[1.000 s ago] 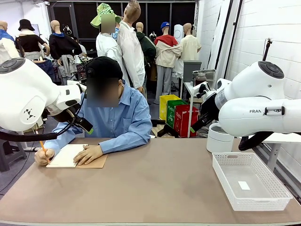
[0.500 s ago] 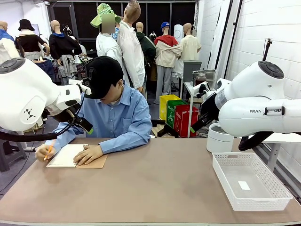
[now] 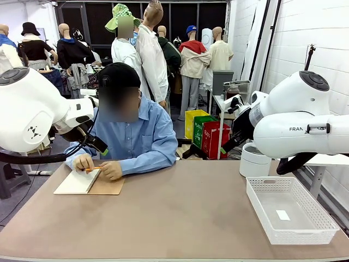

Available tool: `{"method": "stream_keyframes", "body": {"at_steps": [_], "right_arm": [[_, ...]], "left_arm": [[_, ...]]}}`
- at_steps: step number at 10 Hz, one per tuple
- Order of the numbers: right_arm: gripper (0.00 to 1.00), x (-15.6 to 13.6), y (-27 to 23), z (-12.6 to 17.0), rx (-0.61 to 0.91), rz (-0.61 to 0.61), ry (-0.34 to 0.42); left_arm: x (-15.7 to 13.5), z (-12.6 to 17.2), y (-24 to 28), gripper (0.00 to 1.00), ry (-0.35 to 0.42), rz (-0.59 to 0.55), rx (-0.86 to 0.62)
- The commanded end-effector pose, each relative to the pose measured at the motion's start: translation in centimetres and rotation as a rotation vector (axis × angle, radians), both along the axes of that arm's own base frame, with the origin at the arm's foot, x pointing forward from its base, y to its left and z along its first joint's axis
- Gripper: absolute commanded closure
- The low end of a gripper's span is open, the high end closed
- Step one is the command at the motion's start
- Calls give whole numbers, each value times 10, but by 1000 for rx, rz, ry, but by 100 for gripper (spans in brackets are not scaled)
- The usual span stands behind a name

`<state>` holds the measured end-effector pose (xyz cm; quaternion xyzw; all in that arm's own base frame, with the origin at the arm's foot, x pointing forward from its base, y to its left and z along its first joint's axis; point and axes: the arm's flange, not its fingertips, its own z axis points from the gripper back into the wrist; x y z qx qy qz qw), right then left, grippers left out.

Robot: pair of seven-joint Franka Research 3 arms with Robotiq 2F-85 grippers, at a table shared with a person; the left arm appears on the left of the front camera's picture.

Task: Sort the paper based on its condition.
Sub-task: If a person hands you a paper, place it in the Organizing basket , and if it's crumpled, put it in the Trash can.

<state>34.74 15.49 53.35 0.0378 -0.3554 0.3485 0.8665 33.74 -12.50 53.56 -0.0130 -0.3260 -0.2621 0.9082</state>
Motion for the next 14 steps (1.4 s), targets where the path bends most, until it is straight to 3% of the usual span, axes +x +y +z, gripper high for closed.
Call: {"method": "stream_keyframes", "body": {"at_steps": [1, 14], "right_arm": [[0, 0, -1, 0, 5, 2, 3], [0, 0, -1, 0, 5, 2, 3]], "left_arm": [[0, -1, 0, 0, 6, 1, 3], [0, -1, 0, 0, 6, 1, 3]]}}
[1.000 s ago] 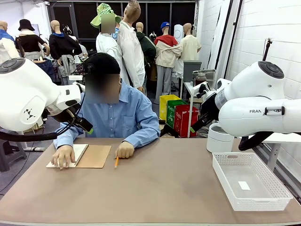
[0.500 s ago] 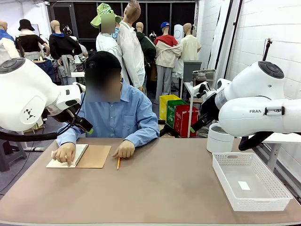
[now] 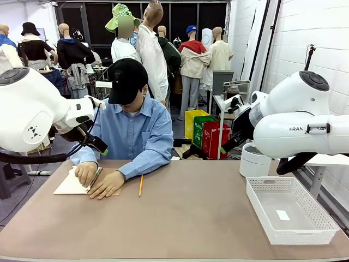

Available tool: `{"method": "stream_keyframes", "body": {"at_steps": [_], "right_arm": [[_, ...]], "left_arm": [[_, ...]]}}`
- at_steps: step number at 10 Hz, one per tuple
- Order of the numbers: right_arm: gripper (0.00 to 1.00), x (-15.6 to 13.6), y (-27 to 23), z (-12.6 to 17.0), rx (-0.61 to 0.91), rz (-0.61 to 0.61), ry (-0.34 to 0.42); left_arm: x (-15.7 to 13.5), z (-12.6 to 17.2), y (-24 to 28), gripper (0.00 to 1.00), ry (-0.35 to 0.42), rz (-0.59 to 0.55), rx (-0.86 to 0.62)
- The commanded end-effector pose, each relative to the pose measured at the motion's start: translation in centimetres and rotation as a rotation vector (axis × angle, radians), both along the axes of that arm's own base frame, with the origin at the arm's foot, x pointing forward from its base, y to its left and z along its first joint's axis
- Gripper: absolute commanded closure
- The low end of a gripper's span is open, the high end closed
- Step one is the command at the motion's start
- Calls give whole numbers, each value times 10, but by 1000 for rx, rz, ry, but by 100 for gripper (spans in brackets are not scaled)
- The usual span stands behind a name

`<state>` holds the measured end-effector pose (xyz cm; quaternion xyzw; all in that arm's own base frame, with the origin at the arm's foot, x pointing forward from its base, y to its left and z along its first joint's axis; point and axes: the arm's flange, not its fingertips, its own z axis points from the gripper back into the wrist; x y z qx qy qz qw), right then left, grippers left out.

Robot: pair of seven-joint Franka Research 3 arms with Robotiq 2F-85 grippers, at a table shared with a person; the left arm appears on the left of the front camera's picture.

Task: Sort the paper based on its condition.
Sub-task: If a person hands you a paper, place it in the Organizing basket , and if it's crumpled, put it in the Trash can.

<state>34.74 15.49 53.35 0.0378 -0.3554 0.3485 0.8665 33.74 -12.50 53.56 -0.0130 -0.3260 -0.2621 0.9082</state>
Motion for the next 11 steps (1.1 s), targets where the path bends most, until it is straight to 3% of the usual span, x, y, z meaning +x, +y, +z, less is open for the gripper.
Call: {"method": "stream_keyframes", "body": {"at_steps": [1, 11], "right_arm": [[0, 0, -1, 0, 5, 2, 3], [0, 0, -1, 0, 5, 2, 3]], "left_arm": [[0, -1, 0, 0, 6, 1, 3], [0, -1, 0, 0, 6, 1, 3]]}}
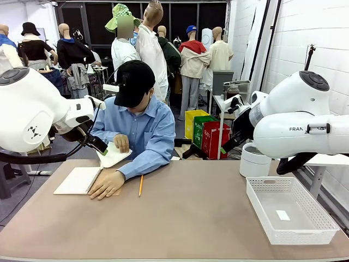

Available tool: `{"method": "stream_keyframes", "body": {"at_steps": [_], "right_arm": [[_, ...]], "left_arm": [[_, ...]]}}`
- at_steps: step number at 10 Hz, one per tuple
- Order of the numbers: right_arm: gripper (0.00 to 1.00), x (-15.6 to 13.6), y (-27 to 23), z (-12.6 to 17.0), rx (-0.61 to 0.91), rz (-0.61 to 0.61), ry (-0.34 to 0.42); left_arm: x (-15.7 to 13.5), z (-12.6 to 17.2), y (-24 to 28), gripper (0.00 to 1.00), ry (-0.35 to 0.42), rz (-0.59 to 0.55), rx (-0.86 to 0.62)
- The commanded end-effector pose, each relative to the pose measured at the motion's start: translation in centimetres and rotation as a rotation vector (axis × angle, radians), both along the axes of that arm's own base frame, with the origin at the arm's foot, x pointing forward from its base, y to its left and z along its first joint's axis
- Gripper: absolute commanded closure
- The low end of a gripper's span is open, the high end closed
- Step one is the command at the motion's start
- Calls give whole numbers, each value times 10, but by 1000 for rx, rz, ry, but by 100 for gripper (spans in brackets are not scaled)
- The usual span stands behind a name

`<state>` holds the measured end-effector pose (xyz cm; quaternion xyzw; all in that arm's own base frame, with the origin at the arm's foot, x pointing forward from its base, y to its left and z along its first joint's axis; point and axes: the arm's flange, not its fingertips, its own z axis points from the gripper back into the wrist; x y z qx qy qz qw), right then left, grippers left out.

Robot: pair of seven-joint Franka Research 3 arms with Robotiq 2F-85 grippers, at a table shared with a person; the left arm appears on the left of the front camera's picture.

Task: Sort the paper based on its condition.
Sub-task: If a person hands you a paper, place it in the Organizing basket , and if it's crumpled, put it in the Trash can.

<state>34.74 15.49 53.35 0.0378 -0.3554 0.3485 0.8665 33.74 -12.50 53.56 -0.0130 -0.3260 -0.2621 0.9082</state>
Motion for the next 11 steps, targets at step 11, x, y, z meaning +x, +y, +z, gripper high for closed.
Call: {"method": "stream_keyframes", "body": {"at_steps": [11], "right_arm": [[0, 0, -1, 0, 5, 2, 3]], "left_arm": [[0, -1, 0, 0, 6, 1, 3]]}}
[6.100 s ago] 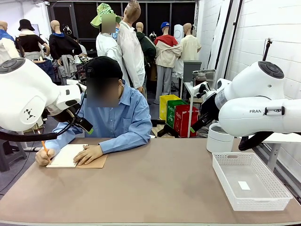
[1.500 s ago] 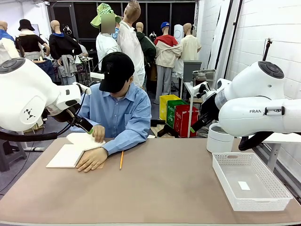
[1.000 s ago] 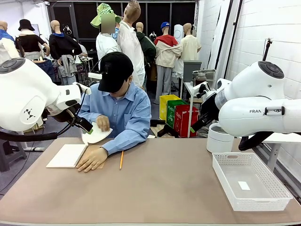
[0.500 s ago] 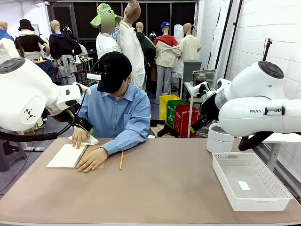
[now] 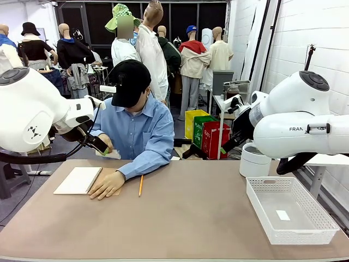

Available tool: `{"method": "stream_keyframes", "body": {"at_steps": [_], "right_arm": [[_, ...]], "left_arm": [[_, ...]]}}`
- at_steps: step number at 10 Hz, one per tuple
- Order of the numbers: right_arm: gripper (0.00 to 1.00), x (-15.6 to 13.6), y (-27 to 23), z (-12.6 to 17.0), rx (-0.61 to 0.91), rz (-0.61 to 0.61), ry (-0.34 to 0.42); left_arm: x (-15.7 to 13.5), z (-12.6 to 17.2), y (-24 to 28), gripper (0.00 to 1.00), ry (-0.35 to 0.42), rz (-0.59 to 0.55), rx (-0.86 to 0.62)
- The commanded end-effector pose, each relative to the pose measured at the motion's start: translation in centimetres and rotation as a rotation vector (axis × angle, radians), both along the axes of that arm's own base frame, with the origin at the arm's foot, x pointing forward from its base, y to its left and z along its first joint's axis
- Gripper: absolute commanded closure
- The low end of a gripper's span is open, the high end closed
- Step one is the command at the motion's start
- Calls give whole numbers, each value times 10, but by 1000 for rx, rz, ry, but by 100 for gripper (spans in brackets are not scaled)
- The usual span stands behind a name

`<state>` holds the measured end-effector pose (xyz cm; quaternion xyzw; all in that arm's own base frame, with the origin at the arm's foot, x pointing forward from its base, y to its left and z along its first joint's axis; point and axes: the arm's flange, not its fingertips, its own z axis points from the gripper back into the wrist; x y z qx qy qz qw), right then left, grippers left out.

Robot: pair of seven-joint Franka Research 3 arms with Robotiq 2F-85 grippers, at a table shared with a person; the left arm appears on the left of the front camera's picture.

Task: Sort the paper based on its condition.
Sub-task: If a person hands you a paper, place it in the Organizing basket , and if it's crumpled, put it in the Trash can.

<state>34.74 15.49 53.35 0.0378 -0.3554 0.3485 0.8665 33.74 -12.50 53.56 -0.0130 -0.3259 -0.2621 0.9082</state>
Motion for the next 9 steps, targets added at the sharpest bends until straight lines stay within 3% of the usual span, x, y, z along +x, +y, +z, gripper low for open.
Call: {"method": "stream_keyframes", "body": {"at_steps": [1, 9], "right_arm": [[0, 0, -1, 0, 5, 2, 3], [0, 0, -1, 0, 5, 2, 3]], "left_arm": [[0, -1, 0, 0, 6, 1, 3], [0, -1, 0, 0, 6, 1, 3]]}}
